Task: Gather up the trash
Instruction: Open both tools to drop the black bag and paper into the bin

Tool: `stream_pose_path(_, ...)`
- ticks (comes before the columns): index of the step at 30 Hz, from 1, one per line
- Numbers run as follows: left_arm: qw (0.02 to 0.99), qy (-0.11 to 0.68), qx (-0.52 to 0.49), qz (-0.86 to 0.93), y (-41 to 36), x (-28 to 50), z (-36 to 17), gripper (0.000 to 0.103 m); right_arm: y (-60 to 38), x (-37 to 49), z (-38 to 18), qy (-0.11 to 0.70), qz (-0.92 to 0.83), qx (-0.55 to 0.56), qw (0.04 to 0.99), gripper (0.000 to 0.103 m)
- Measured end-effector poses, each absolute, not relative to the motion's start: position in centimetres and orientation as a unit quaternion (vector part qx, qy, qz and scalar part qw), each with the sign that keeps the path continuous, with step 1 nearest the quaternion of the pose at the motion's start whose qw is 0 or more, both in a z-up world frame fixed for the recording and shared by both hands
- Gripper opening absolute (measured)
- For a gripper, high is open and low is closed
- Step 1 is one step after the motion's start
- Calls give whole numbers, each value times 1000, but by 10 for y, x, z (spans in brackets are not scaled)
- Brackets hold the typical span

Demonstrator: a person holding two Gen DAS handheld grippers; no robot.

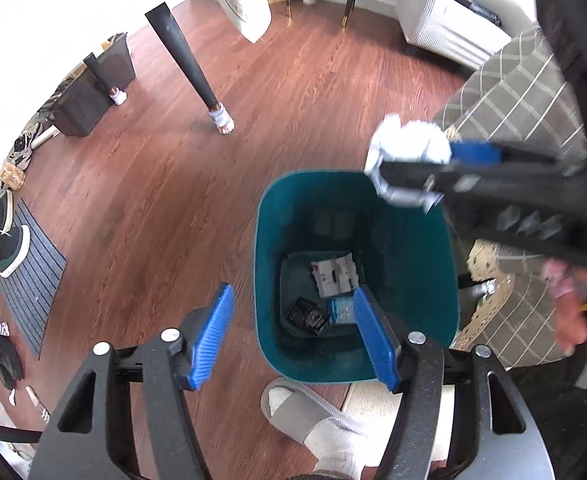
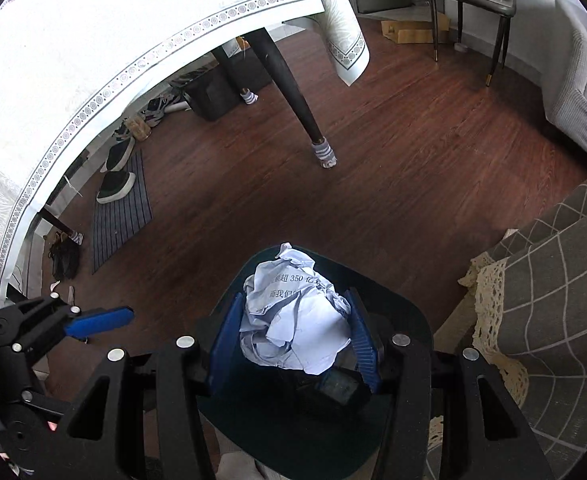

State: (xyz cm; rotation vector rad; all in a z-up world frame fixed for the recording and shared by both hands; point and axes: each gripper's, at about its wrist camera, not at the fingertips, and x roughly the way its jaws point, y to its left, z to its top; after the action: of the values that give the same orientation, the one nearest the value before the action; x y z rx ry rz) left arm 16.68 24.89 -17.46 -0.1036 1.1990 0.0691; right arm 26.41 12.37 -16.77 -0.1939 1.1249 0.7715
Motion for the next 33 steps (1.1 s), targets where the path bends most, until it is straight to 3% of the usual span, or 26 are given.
stream_pose_path(17, 900, 416, -126, 37, 269, 158, -78, 49, 128, 229, -215, 555, 347, -175, 736, 55)
stream_pose_path(28, 919, 365, -143, 37, 263, 159, -41, 48, 116, 208, -255, 578, 346, -205, 710, 57)
stream_pose_path(33, 924, 350, -152, 31, 258, 160, -28, 48, 107, 203, -259, 576, 355, -210, 706, 64)
